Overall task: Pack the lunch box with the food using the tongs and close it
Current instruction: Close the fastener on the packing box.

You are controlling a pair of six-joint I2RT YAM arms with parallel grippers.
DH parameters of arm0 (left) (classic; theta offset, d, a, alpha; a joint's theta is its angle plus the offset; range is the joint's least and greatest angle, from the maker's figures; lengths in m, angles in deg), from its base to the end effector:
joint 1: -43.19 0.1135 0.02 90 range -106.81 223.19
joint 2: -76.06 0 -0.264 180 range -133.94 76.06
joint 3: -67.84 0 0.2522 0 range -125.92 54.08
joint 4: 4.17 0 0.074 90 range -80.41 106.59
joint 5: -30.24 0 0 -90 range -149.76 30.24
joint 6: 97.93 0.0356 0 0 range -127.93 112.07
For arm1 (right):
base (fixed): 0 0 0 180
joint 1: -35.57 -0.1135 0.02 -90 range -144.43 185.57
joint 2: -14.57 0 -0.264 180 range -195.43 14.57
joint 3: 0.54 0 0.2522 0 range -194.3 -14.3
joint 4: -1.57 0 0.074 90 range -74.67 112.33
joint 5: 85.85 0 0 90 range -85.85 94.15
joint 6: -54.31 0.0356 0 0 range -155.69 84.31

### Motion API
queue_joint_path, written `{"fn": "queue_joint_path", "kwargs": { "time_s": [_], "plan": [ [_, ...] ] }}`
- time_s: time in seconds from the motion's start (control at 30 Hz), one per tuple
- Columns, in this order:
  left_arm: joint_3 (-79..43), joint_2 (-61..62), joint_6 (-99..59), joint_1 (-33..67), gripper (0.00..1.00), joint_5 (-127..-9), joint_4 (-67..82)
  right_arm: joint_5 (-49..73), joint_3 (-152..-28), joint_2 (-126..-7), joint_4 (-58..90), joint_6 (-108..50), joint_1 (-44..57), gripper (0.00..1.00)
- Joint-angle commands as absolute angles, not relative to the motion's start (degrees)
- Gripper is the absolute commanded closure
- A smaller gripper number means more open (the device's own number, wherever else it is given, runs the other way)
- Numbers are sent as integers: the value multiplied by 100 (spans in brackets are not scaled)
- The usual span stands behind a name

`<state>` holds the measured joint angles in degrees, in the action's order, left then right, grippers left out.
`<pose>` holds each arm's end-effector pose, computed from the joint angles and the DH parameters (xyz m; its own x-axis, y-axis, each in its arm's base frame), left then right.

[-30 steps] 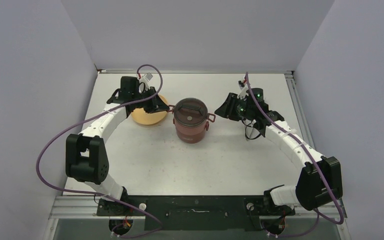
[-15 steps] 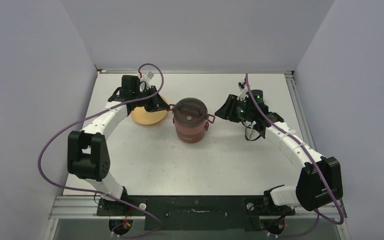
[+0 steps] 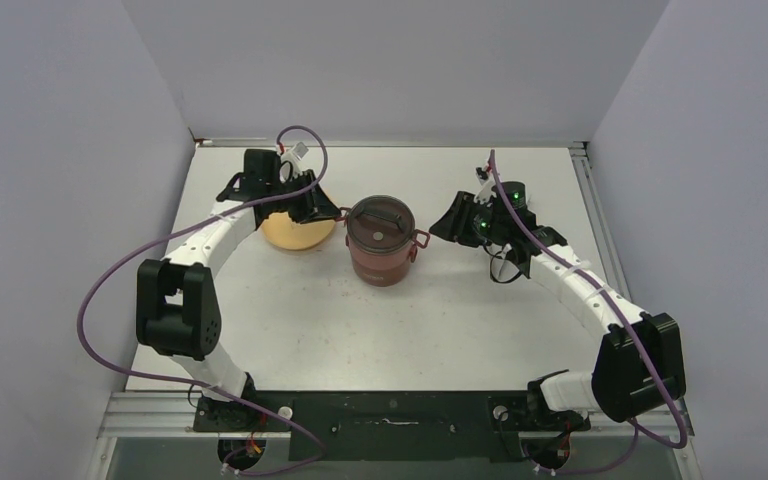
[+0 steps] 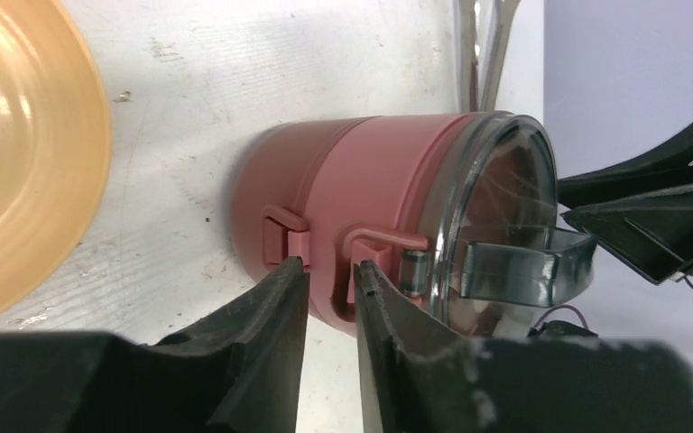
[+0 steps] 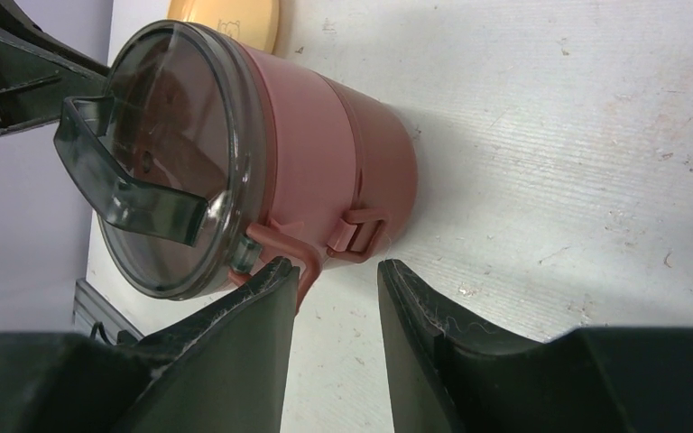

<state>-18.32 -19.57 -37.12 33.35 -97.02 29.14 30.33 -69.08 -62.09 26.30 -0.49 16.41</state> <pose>0.3606 -0.0844 0.2652 -0.8641 -0.2441 -0.4402 0.1746 0.6749 -0.7169 0.2761 0.1126 0.2773 -0.7903 0.2730 -0.5485 -0.2314 0.6959 0.6798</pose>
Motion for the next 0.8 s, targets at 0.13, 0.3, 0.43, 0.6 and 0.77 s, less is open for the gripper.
{"fn": "queue_joint_path", "kwargs": {
  "time_s": [0.13,0.3,0.43,0.6,0.77],
  "plan": [
    [-2217,-1514,-3005,3468,39,-8550,3289,2422,-7073,-5905,3040,-478,1536,61],
    [-2175,-893,-2712,3379,32,-7727,3341,1461,-7306,-5845,3623,-772,1180,61],
    [-2118,-487,-2406,3056,27,-7501,3319,968,-7477,-5938,3856,-846,853,61],
    [-2164,-508,-2259,2644,25,-7645,3433,799,-7636,-6159,3942,-841,609,61],
    [-2332,-832,-2200,2435,26,-7695,3684,779,-7719,-6330,3939,-829,479,61]
  ]
}}
